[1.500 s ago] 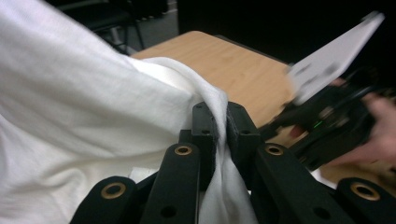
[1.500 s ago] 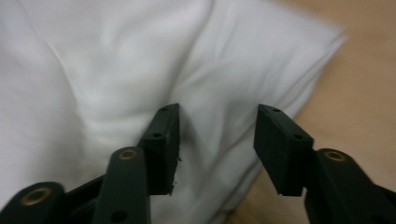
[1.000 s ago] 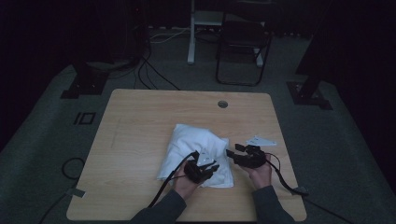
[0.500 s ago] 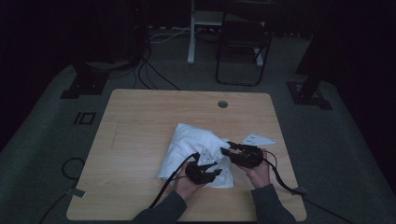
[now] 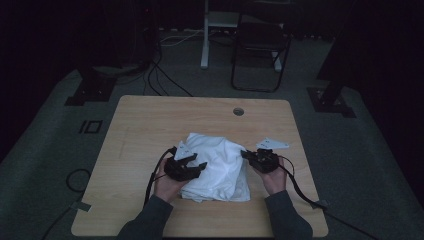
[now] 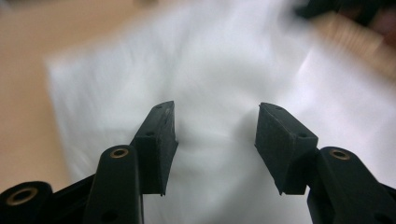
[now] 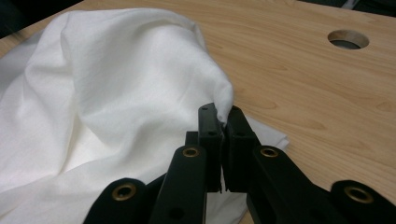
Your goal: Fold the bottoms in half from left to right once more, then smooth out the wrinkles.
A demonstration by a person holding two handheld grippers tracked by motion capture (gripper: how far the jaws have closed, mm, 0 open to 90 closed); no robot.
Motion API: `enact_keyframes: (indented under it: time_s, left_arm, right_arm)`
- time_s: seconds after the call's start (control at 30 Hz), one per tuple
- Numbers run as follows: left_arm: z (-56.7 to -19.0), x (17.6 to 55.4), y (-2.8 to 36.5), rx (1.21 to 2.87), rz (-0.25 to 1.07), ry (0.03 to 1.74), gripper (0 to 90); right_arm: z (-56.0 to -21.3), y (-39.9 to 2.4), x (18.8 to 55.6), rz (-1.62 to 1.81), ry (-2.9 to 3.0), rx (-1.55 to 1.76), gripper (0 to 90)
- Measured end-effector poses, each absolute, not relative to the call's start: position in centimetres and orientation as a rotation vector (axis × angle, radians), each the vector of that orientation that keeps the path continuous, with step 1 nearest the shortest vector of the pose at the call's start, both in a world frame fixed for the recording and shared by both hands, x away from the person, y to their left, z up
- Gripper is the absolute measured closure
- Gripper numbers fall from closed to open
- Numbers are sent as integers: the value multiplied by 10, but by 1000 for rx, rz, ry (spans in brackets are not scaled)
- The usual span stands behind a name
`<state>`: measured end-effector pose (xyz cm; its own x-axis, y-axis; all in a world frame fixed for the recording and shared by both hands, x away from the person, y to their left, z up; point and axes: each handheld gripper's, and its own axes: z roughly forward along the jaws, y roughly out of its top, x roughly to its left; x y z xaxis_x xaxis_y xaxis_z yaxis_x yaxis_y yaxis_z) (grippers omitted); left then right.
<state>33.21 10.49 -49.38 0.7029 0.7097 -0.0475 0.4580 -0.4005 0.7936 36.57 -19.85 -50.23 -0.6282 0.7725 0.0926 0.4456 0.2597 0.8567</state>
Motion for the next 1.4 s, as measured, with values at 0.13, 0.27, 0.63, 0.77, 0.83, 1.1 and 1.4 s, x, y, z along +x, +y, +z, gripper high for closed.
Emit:
enact_keyframes:
  time_s: [0.13,0.27,0.63,0.77,0.83,1.1,1.4]
  left_arm:
    - [-521,329,97,2075,386,911,451]
    - [-524,325,90,2084,459,911,451]
    - [-538,316,84,2086,589,875,454]
    - [-540,313,84,2076,614,865,457]
    - [-540,313,85,2071,608,864,457]
    - [-540,312,87,2052,598,871,457]
    - [-537,307,86,2027,610,879,449]
  right_arm:
    - [-498,-201,366,1339,2194,1087,632]
    - [-485,-199,364,1380,2145,1067,508]
    - [-491,-167,383,1143,2301,987,854]
    - [-494,-181,389,1153,2269,1077,862]
    - [-495,-189,390,1089,2220,1113,870]
    - [-497,-201,386,994,2168,1164,844]
    - [-479,-206,357,1137,2114,1132,549]
